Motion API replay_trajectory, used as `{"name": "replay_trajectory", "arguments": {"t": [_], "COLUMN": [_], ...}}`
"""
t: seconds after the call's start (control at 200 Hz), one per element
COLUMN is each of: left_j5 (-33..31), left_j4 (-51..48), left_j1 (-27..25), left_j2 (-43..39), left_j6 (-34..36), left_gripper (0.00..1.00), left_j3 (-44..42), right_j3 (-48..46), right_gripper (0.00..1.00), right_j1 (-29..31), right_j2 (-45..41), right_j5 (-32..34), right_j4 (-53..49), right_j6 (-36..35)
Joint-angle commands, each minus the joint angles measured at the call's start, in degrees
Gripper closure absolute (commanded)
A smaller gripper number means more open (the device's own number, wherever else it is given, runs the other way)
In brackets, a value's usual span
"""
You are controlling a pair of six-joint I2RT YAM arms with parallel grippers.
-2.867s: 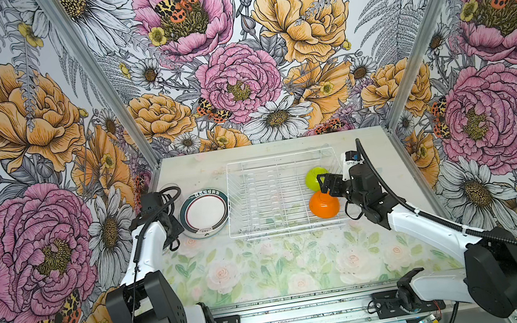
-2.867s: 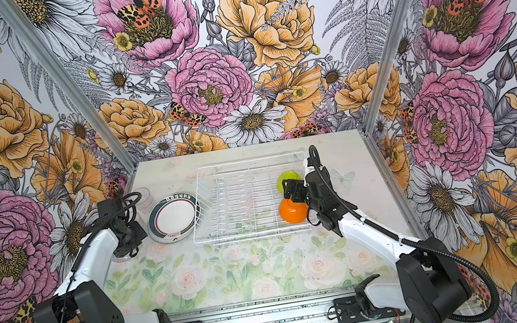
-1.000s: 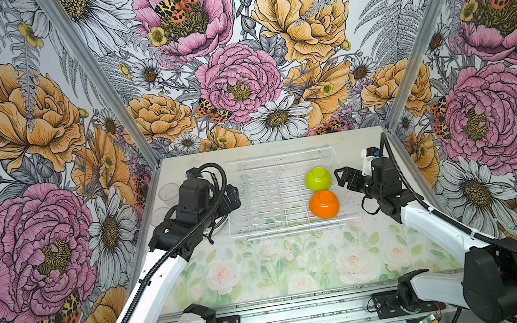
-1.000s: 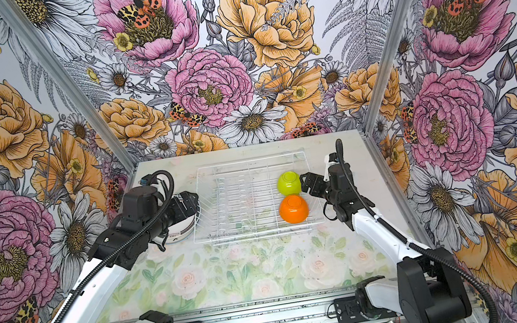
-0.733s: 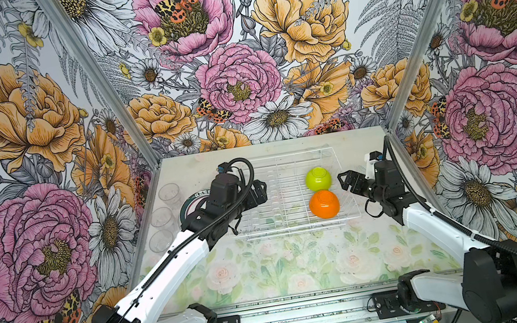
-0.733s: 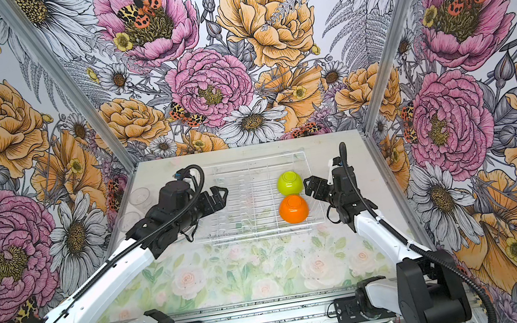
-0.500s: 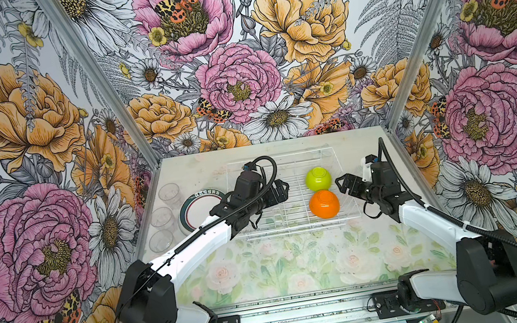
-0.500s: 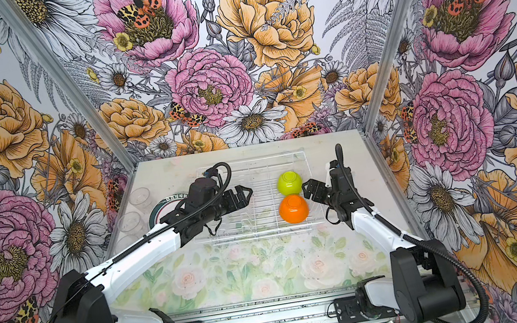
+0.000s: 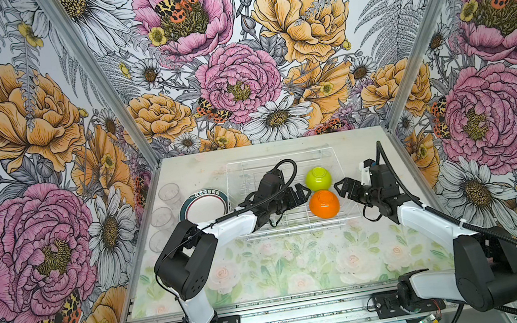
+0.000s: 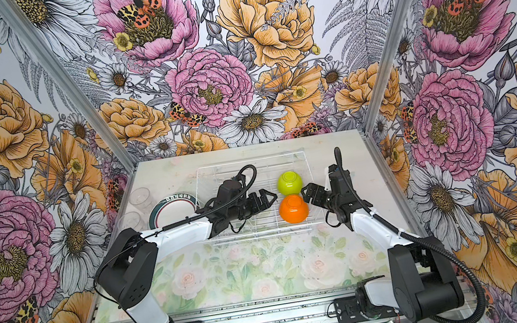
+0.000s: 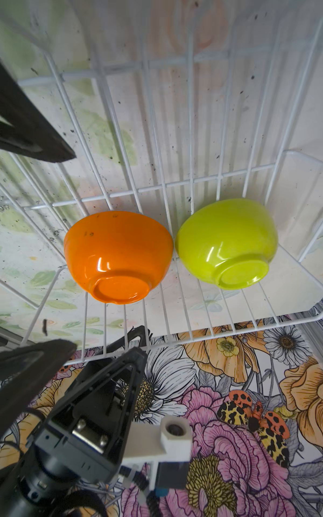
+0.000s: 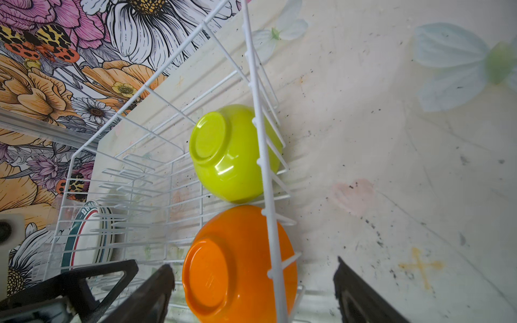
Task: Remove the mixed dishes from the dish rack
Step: 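Open and raise the left gripper and move it toward the orange bowl, then lower the left gripper onto the orange bowl rim and close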
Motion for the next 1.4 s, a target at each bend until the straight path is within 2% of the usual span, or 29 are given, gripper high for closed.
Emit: {"name": "replay_trajectory", "arguments": {"t": [0.0, 0.165, 0.47, 0.756, 1.126, 1.296, 1.396], "left_j5": [3.5, 3.9, 9.2, 11.0, 8.5, 9.3, 10.1], "left_j4": [7.3, 9.3, 15.4, 17.2, 20.2, 25.0, 27.1], "left_j1": [-0.6, -2.1, -2.7, -3.6, -4.2, -4.1, -4.2], "left_j2": [1.5, 5.7, 11.6, 15.4, 15.0, 15.6, 15.9], "left_j6": [-3.9, -6.1, -13.2, -15.9, -17.7, -20.0, -20.8], "left_gripper": [0.01, 0.01, 0.01, 0.01, 0.02, 0.01, 0.08], "left_j3": [0.4, 0.8, 1.6, 4.0, 4.4, 4.3, 4.3], "right_j3": [-0.8, -1.1, -1.5, -2.1, -2.2, -2.2, -2.2], "right_gripper": [0.09, 0.09, 0.10, 0.10, 0.10, 0.10, 0.10], "right_j1": [-0.4, -0.3, -0.2, -0.2, -0.2, -0.1, -0.1], "right_j2": [-0.1, -0.3, -0.3, -0.3, -0.5, -0.2, -0.3], "right_j5": [-0.8, -1.2, -1.0, -1.0, -0.8, -0.6, -0.5], "right_j4": [0.7, 1.4, 1.6, 2.1, 2.1, 2.1, 2.0], "right_j6": [0.7, 1.4, 1.1, 1.0, 1.0, 1.0, 0.9]}}
